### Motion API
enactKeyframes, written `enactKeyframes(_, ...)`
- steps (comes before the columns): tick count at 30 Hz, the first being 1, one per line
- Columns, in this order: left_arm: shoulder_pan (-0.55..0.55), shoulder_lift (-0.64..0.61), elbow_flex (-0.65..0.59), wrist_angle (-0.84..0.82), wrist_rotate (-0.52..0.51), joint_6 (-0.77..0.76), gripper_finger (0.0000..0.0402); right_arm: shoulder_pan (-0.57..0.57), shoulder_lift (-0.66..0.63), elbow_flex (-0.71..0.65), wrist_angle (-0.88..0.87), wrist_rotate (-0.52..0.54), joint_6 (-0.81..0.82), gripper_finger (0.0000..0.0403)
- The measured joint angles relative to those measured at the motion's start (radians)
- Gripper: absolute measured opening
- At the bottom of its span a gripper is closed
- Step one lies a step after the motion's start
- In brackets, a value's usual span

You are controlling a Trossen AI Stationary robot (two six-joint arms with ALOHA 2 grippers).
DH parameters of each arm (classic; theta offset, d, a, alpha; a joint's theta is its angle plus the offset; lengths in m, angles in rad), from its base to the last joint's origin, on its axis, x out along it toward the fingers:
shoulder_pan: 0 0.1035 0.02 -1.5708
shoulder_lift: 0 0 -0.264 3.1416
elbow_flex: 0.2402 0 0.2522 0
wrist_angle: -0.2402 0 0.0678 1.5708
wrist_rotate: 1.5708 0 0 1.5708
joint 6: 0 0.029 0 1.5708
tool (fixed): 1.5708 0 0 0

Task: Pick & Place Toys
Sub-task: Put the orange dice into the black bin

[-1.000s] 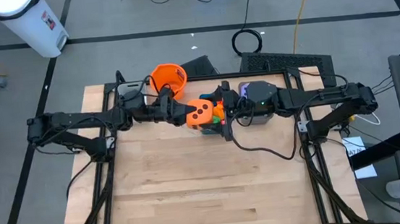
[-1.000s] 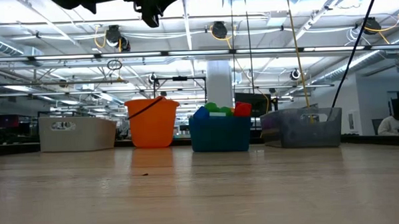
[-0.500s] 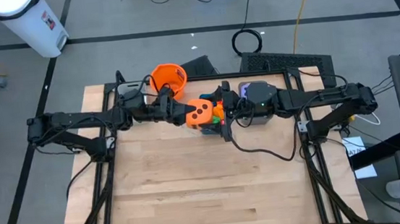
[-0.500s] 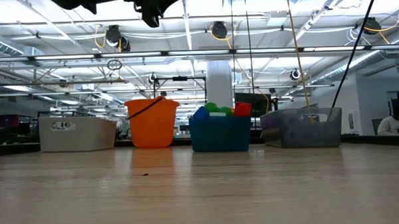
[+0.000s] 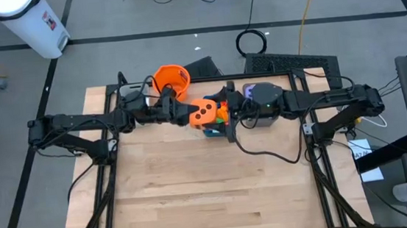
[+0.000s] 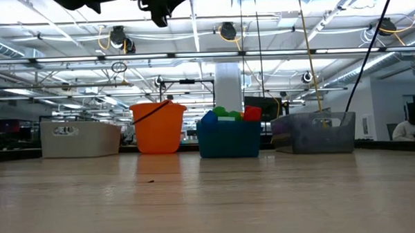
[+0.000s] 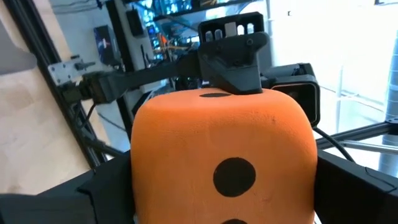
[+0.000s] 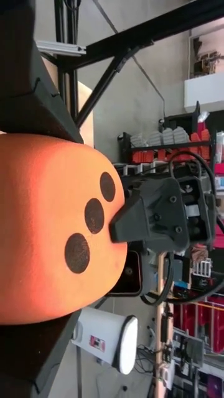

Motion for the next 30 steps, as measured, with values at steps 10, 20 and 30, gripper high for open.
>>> enactKeyframes(10,0.008,0.002,0.005,0.043,-0.035,0.012,0.0388,-0.024,-0.05,-0.003,0.004,0.014,-0.006,0.0362)
enactKeyframes(20,0.03,0.001,0.029,0.108,-0.025,0.061,0.0388,-0.025,-0.091,-0.002,0.017,0.028,-0.004,0.0361)
enactKeyframes(30,0.073,-0.005,0.075,0.132,-0.005,0.154,0.0387,-0.026,-0.287,-0.002,-0.181,0.228,-0.005,0.0361)
